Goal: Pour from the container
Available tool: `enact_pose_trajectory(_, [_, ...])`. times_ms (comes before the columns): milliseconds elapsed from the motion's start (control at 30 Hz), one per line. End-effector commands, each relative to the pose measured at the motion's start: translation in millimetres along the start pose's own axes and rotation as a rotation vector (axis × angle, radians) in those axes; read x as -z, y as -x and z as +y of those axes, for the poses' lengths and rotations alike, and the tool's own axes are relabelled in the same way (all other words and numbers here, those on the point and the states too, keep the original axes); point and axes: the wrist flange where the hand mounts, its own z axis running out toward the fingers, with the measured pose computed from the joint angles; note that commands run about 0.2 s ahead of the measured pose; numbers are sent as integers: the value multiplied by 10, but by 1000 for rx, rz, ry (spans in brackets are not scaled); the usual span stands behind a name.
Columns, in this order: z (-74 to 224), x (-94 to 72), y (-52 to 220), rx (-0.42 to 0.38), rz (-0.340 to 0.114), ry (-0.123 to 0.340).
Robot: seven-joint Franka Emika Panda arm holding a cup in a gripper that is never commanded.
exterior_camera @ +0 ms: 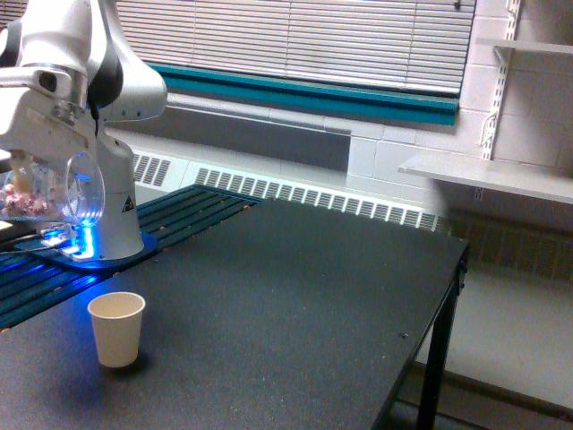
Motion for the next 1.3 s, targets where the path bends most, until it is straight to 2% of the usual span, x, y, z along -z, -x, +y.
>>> enact_pose_trajectory(33, [60, 28, -12, 20, 5, 27])
enact_pose_trajectory(667, [-184, 87, -86, 123, -2, 66])
enact_pose_trajectory(967, [-266, 133, -161, 155, 8, 93])
enact_pose_trajectory(1300, [-341, 204, -302, 208, 25, 99])
